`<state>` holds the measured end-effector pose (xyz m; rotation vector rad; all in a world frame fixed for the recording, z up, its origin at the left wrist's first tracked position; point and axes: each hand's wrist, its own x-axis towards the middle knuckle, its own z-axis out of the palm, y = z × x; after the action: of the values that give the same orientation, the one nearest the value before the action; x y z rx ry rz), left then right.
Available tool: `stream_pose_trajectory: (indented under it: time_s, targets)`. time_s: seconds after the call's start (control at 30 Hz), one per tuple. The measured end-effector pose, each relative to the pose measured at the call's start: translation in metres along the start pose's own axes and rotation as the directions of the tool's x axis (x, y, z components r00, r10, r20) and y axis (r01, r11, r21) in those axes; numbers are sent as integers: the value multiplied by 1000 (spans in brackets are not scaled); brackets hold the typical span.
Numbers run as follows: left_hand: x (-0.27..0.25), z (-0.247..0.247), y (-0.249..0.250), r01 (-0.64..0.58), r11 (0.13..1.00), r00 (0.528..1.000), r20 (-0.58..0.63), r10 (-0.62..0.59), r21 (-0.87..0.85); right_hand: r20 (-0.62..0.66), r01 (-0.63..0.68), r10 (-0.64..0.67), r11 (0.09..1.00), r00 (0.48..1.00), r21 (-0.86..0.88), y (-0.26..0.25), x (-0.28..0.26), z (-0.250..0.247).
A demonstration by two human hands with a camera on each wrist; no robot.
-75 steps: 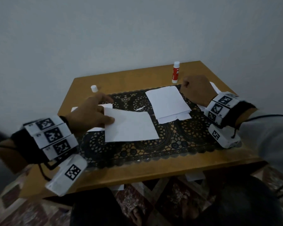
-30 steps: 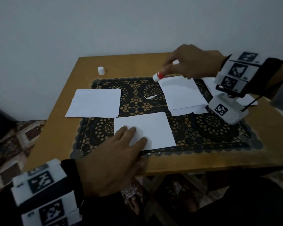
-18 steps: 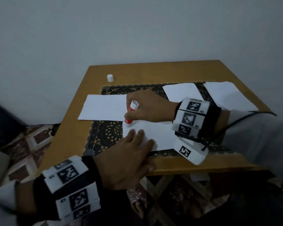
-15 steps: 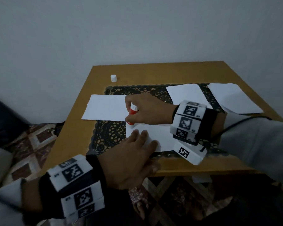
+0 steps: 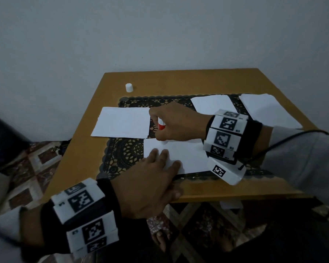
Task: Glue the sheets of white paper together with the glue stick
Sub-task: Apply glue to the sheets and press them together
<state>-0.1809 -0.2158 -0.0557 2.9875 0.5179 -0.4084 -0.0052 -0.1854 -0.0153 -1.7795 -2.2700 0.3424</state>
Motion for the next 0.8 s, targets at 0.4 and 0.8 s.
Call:
stream_pose_trajectory:
  time_s: [0.4, 0.8]
  targets:
    - [-2, -8, 4, 21, 1000, 1000, -2, -21, -12, -48, -85, 84, 996, 995, -1, 40, -36, -14]
    - [45, -44, -12, 60, 991, 997, 35, -64, 116, -147, -169, 155, 982, 977, -87, 41, -47, -48]
